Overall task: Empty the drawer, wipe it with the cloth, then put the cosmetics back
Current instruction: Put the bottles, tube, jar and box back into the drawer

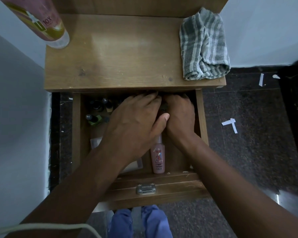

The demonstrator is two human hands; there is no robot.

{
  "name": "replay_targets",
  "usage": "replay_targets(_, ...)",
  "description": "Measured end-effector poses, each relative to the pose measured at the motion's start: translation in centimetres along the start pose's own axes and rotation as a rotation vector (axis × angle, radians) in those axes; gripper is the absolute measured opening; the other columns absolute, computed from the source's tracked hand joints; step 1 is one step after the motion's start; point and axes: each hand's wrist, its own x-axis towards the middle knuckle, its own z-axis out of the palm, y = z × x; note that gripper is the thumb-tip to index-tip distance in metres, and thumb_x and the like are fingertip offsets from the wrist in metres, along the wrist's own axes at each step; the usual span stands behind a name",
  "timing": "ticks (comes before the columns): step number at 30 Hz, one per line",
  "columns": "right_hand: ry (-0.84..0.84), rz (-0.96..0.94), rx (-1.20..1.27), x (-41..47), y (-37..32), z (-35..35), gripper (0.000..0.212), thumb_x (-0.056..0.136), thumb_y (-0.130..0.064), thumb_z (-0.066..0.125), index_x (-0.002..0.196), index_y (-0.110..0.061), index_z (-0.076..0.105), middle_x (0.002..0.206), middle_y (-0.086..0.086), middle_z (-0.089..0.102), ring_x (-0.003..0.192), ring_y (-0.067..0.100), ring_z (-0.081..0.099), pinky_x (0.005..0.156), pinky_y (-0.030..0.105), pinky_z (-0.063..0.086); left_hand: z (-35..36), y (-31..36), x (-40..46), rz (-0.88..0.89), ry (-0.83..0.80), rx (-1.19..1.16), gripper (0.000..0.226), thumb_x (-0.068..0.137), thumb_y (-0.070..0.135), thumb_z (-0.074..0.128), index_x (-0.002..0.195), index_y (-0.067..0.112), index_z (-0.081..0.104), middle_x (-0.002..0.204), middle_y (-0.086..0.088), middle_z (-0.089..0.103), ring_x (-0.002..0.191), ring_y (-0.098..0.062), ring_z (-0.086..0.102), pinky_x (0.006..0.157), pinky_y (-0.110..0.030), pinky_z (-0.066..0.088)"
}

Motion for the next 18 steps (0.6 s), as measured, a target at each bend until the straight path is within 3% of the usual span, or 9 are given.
replay_targets(3,-0.022,-0.012,0.061,0.1,-0.3,0.0,0.027,0.089,-0.025,0.054,0.079,-0.011,0.075,0.074,0.009,0.073,0.071,0.031,0.068,0.064,0.037,0.052,0.0,-0.4,-0.3,0.0,0.007,0.007,0.063,0.104,0.05,0.03,0.146,0.012,0.058,0.152,-0.007,0.056,0.143,-0.022,0.049,0.12,-0.041,0.035)
replay_targets(12,-0.029,-0.029,0.089,-0.1,-0.8,0.2,0.033,0.089,-0.031,0.052,0.087,-0.01,0.078,0.082,0.011,0.075,0.08,0.033,0.07,0.067,0.042,0.056,-0.1,-0.5,-1.3,-0.03,-0.005,-0.035,0.075,0.102,0.056,0.015,0.152,0.013,0.051,0.158,-0.007,0.048,0.148,-0.02,0.042,0.124,-0.038,0.028)
replay_targets(15,-0.035,-0.038,0.139,-0.4,-0.6,-0.1,0.039,0.088,-0.034,0.049,0.088,-0.006,0.076,0.079,0.014,0.074,0.075,0.035,0.07,0.064,0.045,0.057,-0.5,-0.3,-1.8,-0.019,0.017,-0.089,0.072,0.103,0.056,0.019,0.152,0.013,0.051,0.158,-0.006,0.048,0.149,-0.018,0.041,0.125,-0.036,0.028)
replay_targets(18,-0.061,-0.034,0.187,-0.5,-0.2,-0.9,0.032,0.089,-0.035,0.059,0.097,-0.01,0.076,0.085,0.008,0.076,0.078,0.028,0.072,0.066,0.045,0.059,-1.7,0.0,-2.8,0.026,0.111,-0.214,0.06,0.105,0.048,0.032,0.145,0.012,0.059,0.152,-0.005,0.056,0.144,-0.014,0.047,0.122,-0.036,0.037)
